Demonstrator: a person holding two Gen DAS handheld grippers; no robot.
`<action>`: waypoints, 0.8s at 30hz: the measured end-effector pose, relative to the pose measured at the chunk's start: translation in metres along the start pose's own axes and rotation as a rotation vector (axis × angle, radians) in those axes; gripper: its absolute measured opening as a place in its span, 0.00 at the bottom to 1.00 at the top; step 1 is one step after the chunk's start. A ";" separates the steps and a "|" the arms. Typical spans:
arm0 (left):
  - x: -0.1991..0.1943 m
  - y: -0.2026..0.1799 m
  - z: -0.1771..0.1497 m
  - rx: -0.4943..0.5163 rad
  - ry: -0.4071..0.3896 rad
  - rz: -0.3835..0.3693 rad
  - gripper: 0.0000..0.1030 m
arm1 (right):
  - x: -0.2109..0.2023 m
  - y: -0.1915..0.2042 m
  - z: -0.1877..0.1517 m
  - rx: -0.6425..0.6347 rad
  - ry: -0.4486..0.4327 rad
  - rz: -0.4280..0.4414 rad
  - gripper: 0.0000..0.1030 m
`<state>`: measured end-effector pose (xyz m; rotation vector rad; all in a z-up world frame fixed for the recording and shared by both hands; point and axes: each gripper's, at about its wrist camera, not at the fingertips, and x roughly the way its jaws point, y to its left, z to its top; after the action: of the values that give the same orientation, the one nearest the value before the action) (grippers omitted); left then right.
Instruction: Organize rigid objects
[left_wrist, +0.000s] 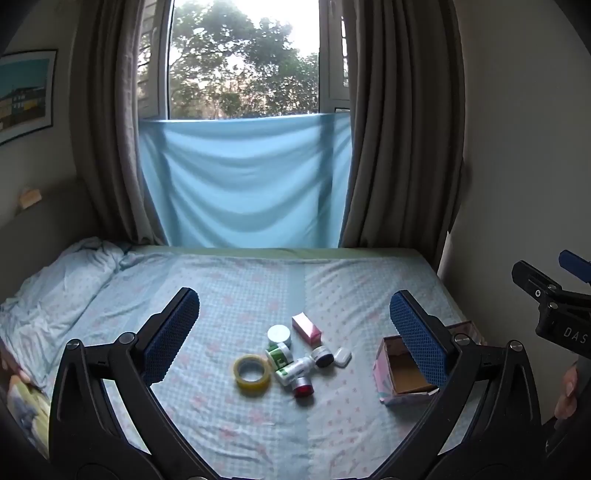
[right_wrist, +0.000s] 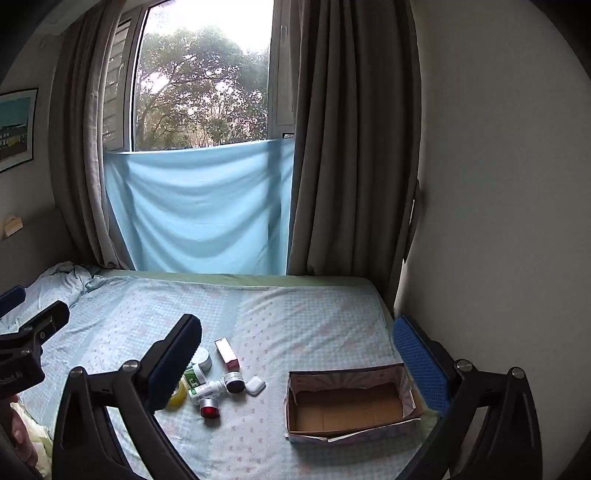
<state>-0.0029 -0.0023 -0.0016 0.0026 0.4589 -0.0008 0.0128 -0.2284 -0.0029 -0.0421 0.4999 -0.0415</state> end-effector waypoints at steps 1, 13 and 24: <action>0.000 0.000 0.000 0.000 -0.001 0.000 0.99 | 0.000 -0.002 0.000 0.002 -0.001 0.003 1.00; -0.001 0.001 0.002 -0.004 0.003 0.002 0.99 | -0.003 -0.005 -0.003 -0.004 -0.015 0.015 1.00; 0.000 -0.001 0.002 -0.003 0.002 0.006 0.99 | -0.003 -0.005 -0.003 -0.003 -0.023 0.025 1.00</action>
<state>-0.0021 -0.0036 0.0004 0.0008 0.4613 0.0062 0.0084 -0.2330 -0.0043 -0.0392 0.4775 -0.0154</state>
